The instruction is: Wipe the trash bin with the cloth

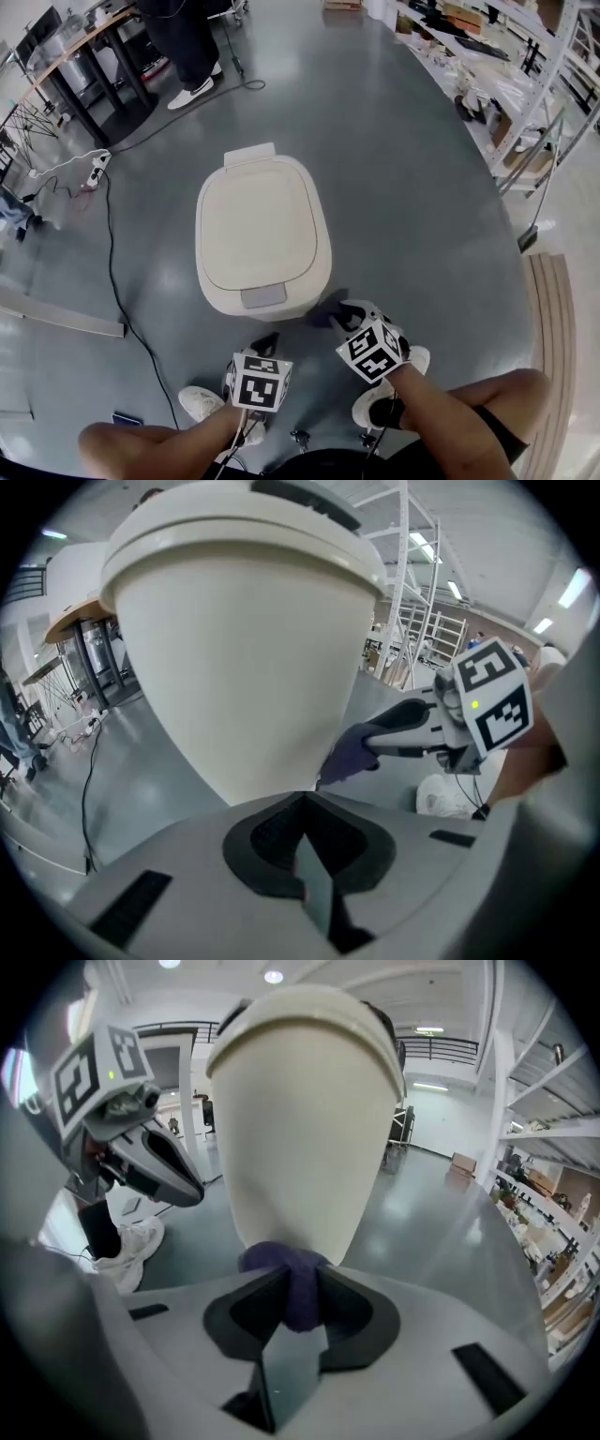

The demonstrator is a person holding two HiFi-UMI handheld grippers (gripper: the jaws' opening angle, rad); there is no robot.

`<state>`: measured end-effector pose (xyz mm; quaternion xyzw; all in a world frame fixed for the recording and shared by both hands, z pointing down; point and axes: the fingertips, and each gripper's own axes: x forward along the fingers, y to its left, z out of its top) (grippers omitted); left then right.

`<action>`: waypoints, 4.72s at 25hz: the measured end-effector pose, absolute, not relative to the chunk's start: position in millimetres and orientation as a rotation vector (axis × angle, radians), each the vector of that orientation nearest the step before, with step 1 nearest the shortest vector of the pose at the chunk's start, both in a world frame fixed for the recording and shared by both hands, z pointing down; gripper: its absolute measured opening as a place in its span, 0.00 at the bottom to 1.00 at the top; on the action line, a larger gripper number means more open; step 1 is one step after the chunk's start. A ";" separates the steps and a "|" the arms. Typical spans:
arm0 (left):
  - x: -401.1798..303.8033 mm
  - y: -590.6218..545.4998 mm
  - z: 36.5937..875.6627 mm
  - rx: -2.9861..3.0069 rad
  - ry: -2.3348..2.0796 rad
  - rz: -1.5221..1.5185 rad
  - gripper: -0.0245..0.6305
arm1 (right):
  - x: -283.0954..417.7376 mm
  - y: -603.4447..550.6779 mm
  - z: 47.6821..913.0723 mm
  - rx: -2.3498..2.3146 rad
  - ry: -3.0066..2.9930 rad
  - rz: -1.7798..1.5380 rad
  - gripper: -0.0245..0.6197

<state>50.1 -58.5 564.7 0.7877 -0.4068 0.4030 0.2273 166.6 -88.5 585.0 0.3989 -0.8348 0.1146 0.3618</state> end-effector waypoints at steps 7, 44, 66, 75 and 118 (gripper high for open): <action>107.2 -56.4 496.6 2.226 -1.172 0.926 0.04 | 201.9 -112.0 495.4 1.154 -2.439 0.188 0.18; 149.5 -52.8 520.5 2.239 -1.196 0.957 0.04 | 193.5 -149.5 502.4 1.229 -2.626 0.176 0.18; 158.2 -41.9 607.5 2.087 -0.976 1.000 0.04 | 187.2 -160.3 639.7 1.166 -2.510 0.390 0.18; 151.8 -28.2 623.2 2.024 -0.941 1.049 0.04 | 188.4 -166.3 677.1 1.176 -2.501 0.440 0.18; 185.4 -75.0 516.9 2.311 -1.132 0.931 0.04 | 198.0 -184.4 445.6 1.016 -2.807 -0.254 0.18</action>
